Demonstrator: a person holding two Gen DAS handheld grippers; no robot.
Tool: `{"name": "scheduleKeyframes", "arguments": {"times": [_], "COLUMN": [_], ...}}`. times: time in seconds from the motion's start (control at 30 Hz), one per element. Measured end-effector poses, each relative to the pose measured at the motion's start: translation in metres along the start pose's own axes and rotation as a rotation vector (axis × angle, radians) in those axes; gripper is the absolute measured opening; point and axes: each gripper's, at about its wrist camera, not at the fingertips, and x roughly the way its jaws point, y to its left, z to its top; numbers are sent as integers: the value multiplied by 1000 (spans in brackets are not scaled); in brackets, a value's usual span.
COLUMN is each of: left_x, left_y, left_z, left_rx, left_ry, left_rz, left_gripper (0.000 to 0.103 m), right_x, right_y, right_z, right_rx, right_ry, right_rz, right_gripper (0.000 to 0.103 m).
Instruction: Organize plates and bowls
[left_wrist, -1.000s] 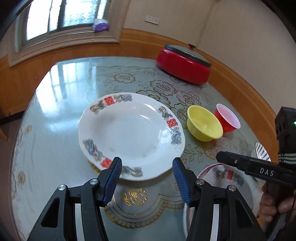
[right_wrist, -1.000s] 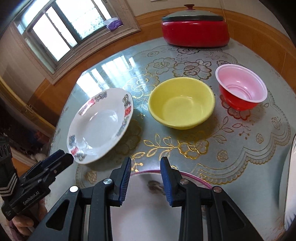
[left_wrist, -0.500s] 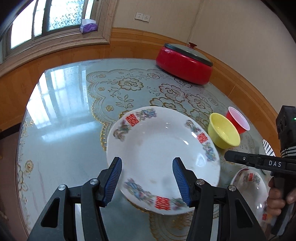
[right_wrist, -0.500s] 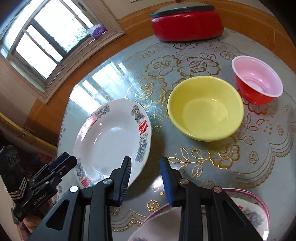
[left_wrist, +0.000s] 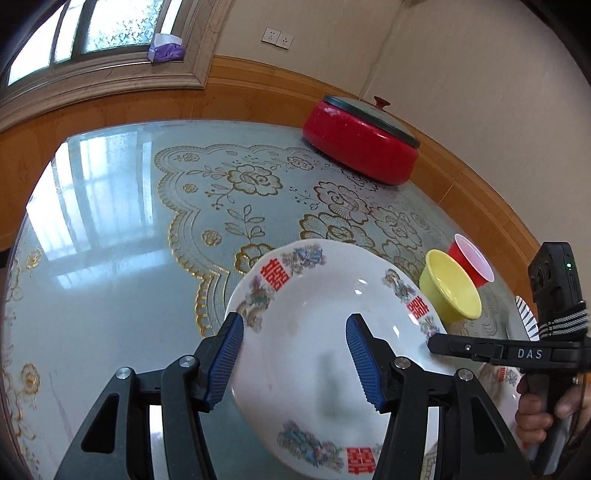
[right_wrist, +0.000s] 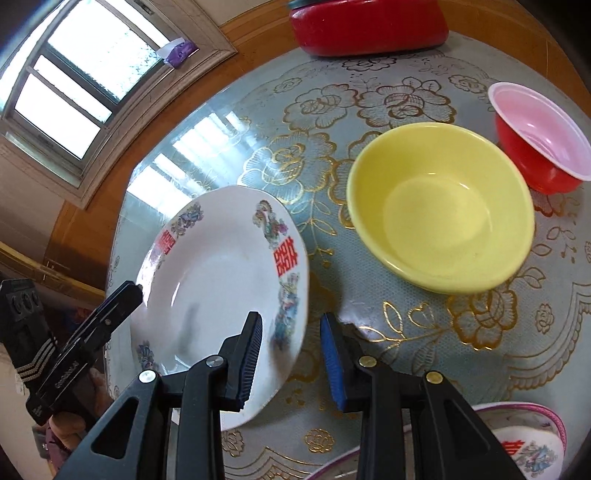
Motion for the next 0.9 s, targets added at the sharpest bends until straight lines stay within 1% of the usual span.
{"name": "scheduleKeyframes", "arguments": {"times": [0.1,0.17,0.2,0.27,0.33,0.37,0.43,0.47,0.5,0.53,0.57,0.6,0.67,0.73,0.77,0.8,0.83,0.87,0.9], "left_x": [1,2,1,0,2,3,7,10,12,15,17,18,18,21,22,23,26,29,31], "left_y": [6,14,20,34,42,43,40,36,32,27,22,18,15,12,10,9,7,6,4], "left_z": [7,11,12,13,13,12,11,10,10,9,8,7,5,2,-1,-4,-7,-10,-13], "left_rx": [-19,-38,-52,-102,-126,-126,-111,-97,-83,-64,-43,-20,-11,-15,-12,-5,1,4,11], "left_ry": [-16,-21,-25,-29,-10,-3,14,22,28,37,38,37,40,63,73,83,97,111,118], "left_rz": [-7,17,32,22,22,19,1,-2,-3,1,26,46,54,45,40,45,53,65,96], "left_gripper": [59,65,65,65,65,62,52,44,39,38,35,33,33,39,44,45,45,42,33], "right_x": [7,12,13,14,15,15,18,20,21,22,23,24,27,27,28,28,27,27,26], "right_y": [4,4,2,1,0,-1,1,3,6,8,10,12,15,13,13,13,12,12,12], "right_z": [1,2,3,2,2,2,3,2,3,3,4,4,7,8,9,9,9,8,7], "right_rx": [-23,-27,-24,-29,-37,-37,-50,-64,-75,-85,-98,-113,-122,-117,-120,-124,-124,-128,-144], "right_ry": [11,19,19,18,19,17,19,21,19,19,25,25,27,36,45,56,64,67,66], "right_rz": [-25,-40,-40,-37,-38,-39,-44,-47,-54,-59,-59,-74,-94,-82,-78,-76,-70,-69,-74], "right_gripper": [32,32,32,32,32,32,32,32,32,31,29,29,29,29,29,29,29,29,29]}}
